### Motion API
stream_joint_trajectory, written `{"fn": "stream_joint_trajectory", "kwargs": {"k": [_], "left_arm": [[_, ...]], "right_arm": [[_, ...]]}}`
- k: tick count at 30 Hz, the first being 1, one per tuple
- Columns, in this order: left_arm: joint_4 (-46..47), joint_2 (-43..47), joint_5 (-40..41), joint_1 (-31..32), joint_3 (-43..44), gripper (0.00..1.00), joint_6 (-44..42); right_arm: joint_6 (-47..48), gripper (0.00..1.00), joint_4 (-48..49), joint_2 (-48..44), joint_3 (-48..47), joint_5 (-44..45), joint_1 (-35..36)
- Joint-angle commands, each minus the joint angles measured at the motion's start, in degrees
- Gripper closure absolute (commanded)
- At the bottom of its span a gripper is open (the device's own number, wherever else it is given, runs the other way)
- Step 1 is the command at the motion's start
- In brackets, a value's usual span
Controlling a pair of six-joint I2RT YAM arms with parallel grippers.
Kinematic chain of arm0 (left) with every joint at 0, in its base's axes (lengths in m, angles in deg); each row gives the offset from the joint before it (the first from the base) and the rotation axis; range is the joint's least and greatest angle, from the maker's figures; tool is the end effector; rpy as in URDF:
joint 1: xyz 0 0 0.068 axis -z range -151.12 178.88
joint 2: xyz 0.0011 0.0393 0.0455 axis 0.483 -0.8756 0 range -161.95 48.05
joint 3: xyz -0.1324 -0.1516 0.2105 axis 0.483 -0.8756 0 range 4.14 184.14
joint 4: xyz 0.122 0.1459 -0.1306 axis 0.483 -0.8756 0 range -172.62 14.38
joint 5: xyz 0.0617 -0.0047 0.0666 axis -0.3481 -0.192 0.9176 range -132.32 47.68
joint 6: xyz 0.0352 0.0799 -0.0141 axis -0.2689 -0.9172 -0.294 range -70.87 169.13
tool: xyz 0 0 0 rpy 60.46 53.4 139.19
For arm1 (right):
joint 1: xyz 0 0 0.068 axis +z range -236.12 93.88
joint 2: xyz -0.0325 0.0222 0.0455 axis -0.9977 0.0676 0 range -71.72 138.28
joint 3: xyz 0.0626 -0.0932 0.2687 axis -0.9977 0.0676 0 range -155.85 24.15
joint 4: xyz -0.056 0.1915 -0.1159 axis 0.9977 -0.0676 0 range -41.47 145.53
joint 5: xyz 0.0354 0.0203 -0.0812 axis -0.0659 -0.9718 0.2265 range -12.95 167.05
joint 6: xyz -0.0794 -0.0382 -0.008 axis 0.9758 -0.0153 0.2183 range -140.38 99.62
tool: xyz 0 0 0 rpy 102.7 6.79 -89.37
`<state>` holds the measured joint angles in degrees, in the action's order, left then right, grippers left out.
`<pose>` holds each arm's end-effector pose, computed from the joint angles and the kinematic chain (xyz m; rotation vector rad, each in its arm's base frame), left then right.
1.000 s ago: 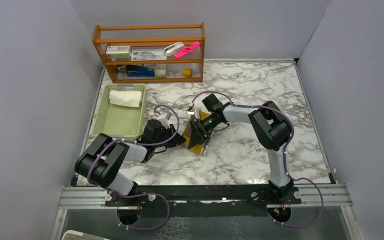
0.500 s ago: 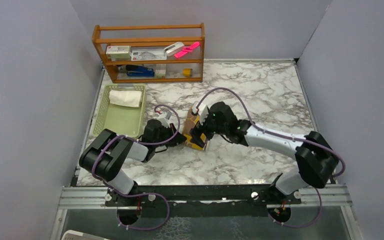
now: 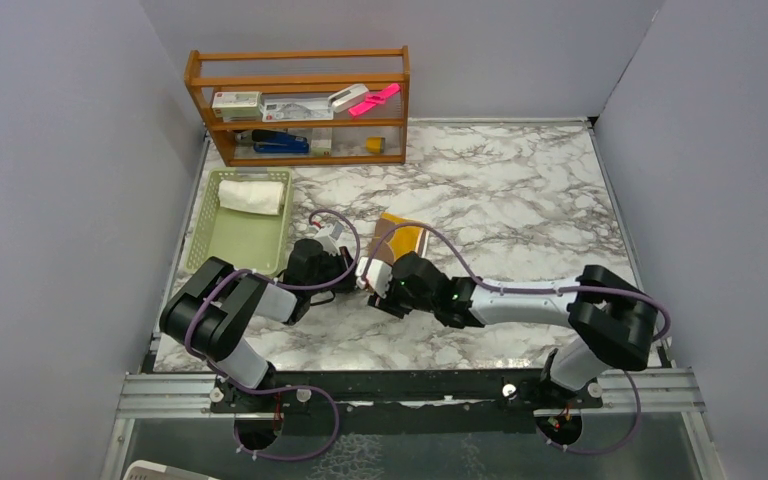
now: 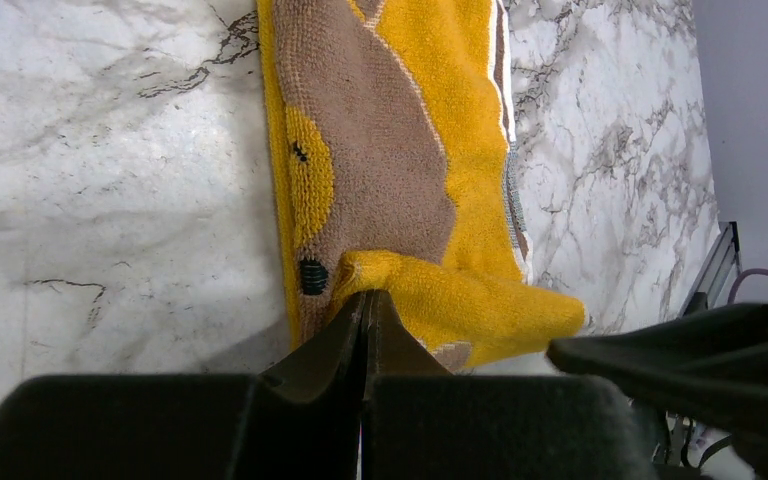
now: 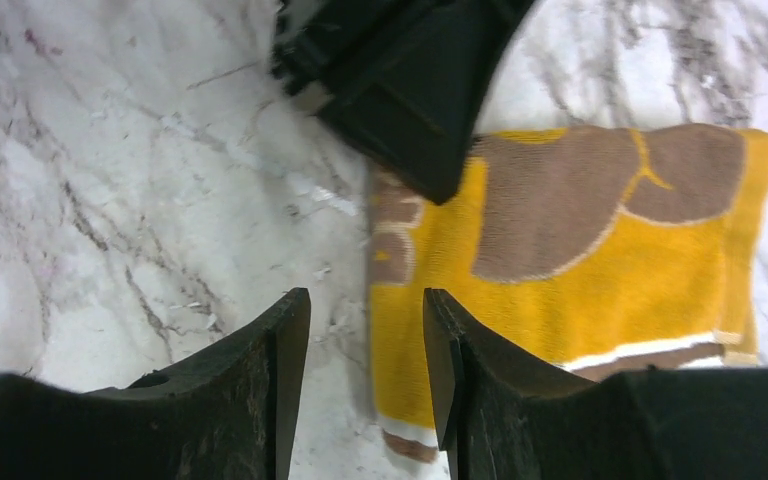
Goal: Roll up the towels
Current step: Roll the towel at the center of the board.
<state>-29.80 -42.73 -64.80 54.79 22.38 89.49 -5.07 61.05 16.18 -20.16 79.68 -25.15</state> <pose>0.2348 -0.1474 0.1464 -0.0094 2.1895 -1.0938 0.1606 0.2820 0.1996 -1.3769 1.7944 0.3796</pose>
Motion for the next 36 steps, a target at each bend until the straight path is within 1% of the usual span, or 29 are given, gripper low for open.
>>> {"fn": "stream_joint_trajectory", "kwargs": {"k": [1,7,14,18,24,27,28,33,34,36], "left_arm": [[-5.8,-1.7,1.1,-0.6,-1.3,1.0,-1.6],[-6.9,-0.9,0.9,-1.3,-1.6,1.0,-2.2],[-8.6,-0.6,0.2,-2.1,-1.1,1.0,-3.9],[-10.6,-0.1,0.0,-2.5,-0.4,1.0,-6.0],[-14.2,0.9,-0.8,-3.7,1.4,1.0,-8.8],[-15.2,1.7,-1.5,-4.9,2.0,1.0,-9.2],[-15.6,1.9,-1.8,-5.3,2.3,1.0,-9.3],[-18.1,3.5,-2.5,-7.1,4.2,1.0,-9.6],[-18.5,4.1,-2.6,-7.6,4.6,1.0,-9.5],[-19.2,5.9,-2.6,-8.5,5.1,1.0,-8.4]], "right_arm": [[2.7,0.55,-2.6,3.6,-2.0,4.8,2.3],[2.3,0.54,-5.2,8.1,-3.1,9.8,2.4],[2.2,0.56,-6.1,11.7,-4.2,12.7,1.6],[1.7,0.56,-7.0,12.7,-5.6,11.4,0.1],[-1.0,0.6,-11.2,17.2,-9.5,8.3,-3.8],[-2.3,0.65,-13.8,19.5,-11.4,7.0,-4.9],[-2.6,0.68,-14.9,20.2,-12.0,6.4,-5.2],[-4.3,0.96,-18.7,22.3,-14.9,-0.4,-5.9],[-4.9,0.99,-19.5,22.4,-15.5,-2.0,-6.0],[-6.2,0.99,-22.0,22.6,-17.3,-6.6,-6.0]]}}
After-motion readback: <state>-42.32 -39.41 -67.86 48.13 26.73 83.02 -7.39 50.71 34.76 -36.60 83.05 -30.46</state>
